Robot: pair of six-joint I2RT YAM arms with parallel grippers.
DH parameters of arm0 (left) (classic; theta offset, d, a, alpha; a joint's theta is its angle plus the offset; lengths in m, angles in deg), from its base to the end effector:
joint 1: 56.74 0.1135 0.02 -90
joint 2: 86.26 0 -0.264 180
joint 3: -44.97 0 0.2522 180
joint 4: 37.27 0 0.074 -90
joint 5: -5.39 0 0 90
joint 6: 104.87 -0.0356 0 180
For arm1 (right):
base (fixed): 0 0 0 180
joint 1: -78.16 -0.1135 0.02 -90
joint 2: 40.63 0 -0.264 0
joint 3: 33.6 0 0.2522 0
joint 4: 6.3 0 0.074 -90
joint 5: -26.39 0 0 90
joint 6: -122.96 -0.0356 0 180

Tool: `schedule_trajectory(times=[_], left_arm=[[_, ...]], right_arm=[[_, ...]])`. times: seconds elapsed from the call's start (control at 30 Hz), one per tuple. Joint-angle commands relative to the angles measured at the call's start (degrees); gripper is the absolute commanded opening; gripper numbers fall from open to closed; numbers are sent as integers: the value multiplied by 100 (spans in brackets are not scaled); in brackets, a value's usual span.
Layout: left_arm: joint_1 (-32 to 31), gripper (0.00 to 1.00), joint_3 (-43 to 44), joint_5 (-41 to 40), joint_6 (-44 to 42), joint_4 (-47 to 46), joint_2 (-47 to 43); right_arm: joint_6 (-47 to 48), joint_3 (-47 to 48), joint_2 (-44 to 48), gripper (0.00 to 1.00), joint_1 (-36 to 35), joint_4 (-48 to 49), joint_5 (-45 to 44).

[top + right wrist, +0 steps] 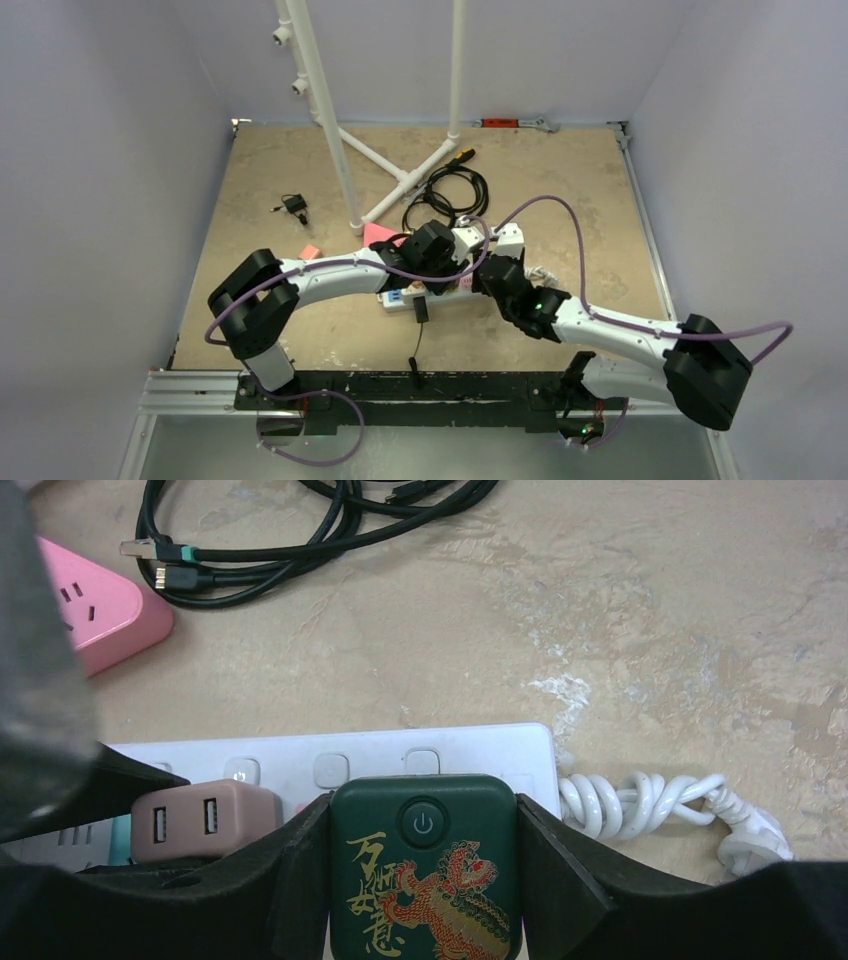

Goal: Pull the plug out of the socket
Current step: Remove the plug from the socket.

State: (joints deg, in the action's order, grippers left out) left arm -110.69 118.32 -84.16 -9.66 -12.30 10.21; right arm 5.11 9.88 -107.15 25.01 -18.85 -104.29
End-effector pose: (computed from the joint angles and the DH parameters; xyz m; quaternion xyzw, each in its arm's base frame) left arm 0.2086 -0.2871 0.1952 0.3866 0.8501 -0.1797 0.3092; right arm 0.1559 0.1694 0.1982 -0.0276 0.8485 0.0433 0.5267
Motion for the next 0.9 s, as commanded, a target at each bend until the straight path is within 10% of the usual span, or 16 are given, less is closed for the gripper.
schedule_trajectory(times=[0.0, 0.87], left_arm=[[-49, 0, -251, -286, 97, 751, 548], [148, 0, 78, 167, 349, 914, 1144]], right_arm=[[-84, -52, 749, 0, 441, 1028, 591], [-460, -3, 705, 0, -519, 593, -633]])
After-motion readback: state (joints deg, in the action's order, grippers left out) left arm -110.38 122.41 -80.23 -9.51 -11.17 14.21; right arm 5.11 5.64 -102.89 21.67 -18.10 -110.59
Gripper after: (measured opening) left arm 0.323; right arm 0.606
